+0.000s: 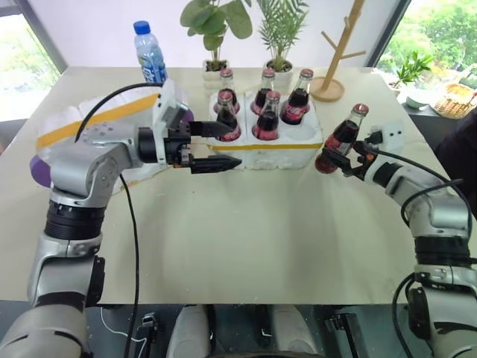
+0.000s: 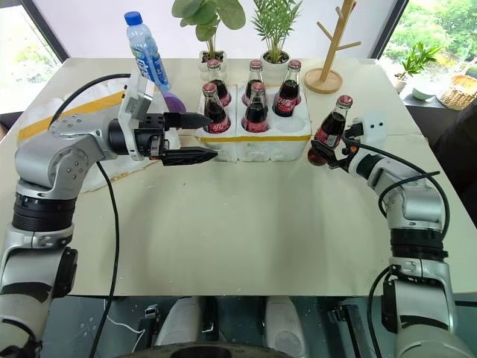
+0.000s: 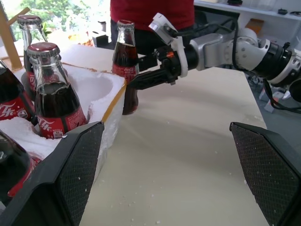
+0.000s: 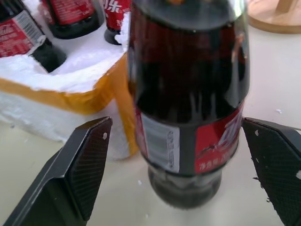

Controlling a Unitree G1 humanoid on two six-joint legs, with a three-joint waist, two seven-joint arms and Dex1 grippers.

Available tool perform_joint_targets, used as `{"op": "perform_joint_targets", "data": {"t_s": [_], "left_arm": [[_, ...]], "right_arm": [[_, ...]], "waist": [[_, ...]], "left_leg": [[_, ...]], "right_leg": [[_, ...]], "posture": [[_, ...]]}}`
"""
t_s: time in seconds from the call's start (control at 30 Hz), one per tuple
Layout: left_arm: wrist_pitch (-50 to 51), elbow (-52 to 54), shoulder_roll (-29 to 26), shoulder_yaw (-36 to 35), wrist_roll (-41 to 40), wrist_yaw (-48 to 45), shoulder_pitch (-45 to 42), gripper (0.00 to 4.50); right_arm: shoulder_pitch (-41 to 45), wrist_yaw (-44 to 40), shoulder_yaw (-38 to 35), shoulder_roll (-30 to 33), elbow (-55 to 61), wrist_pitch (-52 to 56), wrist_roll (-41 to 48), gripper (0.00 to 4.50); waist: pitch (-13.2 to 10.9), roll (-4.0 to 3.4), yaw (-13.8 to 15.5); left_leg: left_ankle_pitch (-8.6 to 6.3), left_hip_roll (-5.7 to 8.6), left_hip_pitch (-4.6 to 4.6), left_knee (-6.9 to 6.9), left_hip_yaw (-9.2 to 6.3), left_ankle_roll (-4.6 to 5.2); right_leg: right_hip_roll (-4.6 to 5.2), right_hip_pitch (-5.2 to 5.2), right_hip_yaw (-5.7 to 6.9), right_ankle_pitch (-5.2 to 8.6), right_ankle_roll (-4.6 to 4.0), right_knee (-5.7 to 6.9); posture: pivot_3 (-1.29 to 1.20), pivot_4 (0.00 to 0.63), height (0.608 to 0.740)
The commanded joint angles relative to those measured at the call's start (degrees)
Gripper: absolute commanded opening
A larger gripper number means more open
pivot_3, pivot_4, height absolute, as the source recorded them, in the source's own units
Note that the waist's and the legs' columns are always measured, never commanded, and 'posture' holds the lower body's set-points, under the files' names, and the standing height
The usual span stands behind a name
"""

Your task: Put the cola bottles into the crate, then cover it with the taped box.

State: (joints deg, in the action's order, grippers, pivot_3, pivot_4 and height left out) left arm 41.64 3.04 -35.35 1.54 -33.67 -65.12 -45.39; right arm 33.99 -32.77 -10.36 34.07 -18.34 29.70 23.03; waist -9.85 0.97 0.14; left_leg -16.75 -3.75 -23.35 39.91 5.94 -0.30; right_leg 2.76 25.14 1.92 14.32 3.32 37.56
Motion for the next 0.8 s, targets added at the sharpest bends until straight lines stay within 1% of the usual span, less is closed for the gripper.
{"op": "perform_joint_targets", "data": {"t_s": [0.03, 0.07, 0.13, 0.2, 0.27, 0.37, 0.43, 0.53, 0.63, 0.8], "left_arm": [[-1.04, 1.94, -0.48, -0.46, 0.11, 0.48, -0.44, 4.50], [-1.09, 1.92, -0.58, -0.52, 0.23, 0.66, -0.46, 4.50], [-1.03, 1.84, -0.71, -0.70, 0.33, 1.03, -0.49, 4.50], [-0.83, 1.84, -0.89, -1.12, 0.33, 1.58, -0.41, 4.50], [-0.85, 1.95, -1.23, -1.53, 0.37, 2.04, -0.17, 4.50], [-0.78, 2.19, -1.71, -2.11, 0.13, 2.49, 0.18, 4.50], [-0.77, 2.14, -1.82, -2.22, 0.04, 2.67, 0.21, 4.50], [-0.82, 1.95, -1.84, -2.10, -0.03, 2.97, 0.02, 4.50], [-1.39, 0.81, -1.35, -1.67, 0.46, 3.19, -0.77, 4.50], [-2.30, -0.07, -0.67, -1.28, 1.15, 3.55, -1.63, 4.50]], "right_arm": [[3.80, 0.28, -0.68, -1.19, -4.82, -3.72, -1.62, 3.97], [4.22, 0.16, -0.86, -1.46, -5.59, -4.59, -1.84, 3.68], [4.59, -0.47, -1.56, -1.46, -5.57, -5.74, -1.75, 2.75], [4.62, -1.24, -3.16, -0.43, -3.22, -5.57, -0.50, 2.77], [5.30, -1.84, -4.40, 2.04, -1.42, -6.23, -0.58, 2.77], [9.27, -2.99, -6.51, 5.31, 0.60, -4.90, 1.34, 2.77], [11.78, -4.41, -6.75, 5.90, 2.87, -2.87, 3.55, 2.77], [15.03, -5.57, -6.08, 4.84, 6.12, 0.30, 6.02, 2.77], [19.93, -5.49, -3.33, 1.00, 7.05, 1.79, 6.86, 2.77], [23.21, -4.83, 1.11, -2.84, 2.86, 0.62, 2.95, 2.77]], "waist": [[0.00, 0.00, -0.16], [0.00, 0.00, -0.18], [0.00, 0.00, -0.16], [-0.02, -0.03, -0.17], [-0.08, -0.13, -0.17], [-0.20, -0.33, 0.00], [-0.29, -0.48, -0.05], [-0.30, -0.50, -1.12], [-0.30, -0.50, -1.64], [-0.29, -0.49, -0.93]], "left_leg": [[0.00, 0.00, 0.00, 0.00, 0.00, 0.00], [0.00, 0.00, 0.00, 0.00, 0.00, 0.00], [0.00, 0.00, -0.01, -0.01, 0.00, 0.00], [0.00, 0.00, -0.02, -0.01, 0.01, -0.01], [0.00, 0.00, -0.04, -0.01, 0.03, -0.01], [0.01, 0.01, -0.08, -0.02, 0.05, -0.01], [0.01, 0.01, -0.10, -0.03, 0.08, -0.01], [0.09, -0.01, -0.08, -0.08, 0.08, -0.16], [0.10, -0.04, 0.02, -0.18, 0.04, -0.16], [0.08, -0.01, 0.00, -0.20, 0.07, -0.13]], "right_leg": [[0.00, 0.00, 0.00, 0.00, 0.00, 0.00], [0.00, 0.00, 0.00, 0.00, 0.00, 0.00], [0.01, 0.01, 0.00, 0.00, 0.00, 0.00], [0.02, 0.02, -0.01, 0.00, 0.00, 0.00], [0.03, 0.06, -0.03, 0.00, 0.00, 0.00], [0.04, 0.14, -0.06, 0.00, 0.00, 0.01], [0.03, 0.19, -0.09, 0.00, 0.01, 0.01], [-0.01, 0.25, -0.15, 0.00, 0.00, 0.08], [-0.13, 0.26, -0.22, 0.00, -0.02, 0.11], [-0.07, 0.27, -0.23, 0.00, -0.02, 0.16]], "posture": [[0.00, 0.150, 0.740], [0.00, 0.150, 0.740], [0.00, 0.150, 0.740], [0.00, 0.150, 0.740], [0.00, 0.150, 0.740], [0.00, 0.150, 0.740], [0.00, 0.150, 0.740], [0.00, 0.150, 0.740], [0.00, 0.150, 0.740], [0.00, 0.150, 0.740]]}}
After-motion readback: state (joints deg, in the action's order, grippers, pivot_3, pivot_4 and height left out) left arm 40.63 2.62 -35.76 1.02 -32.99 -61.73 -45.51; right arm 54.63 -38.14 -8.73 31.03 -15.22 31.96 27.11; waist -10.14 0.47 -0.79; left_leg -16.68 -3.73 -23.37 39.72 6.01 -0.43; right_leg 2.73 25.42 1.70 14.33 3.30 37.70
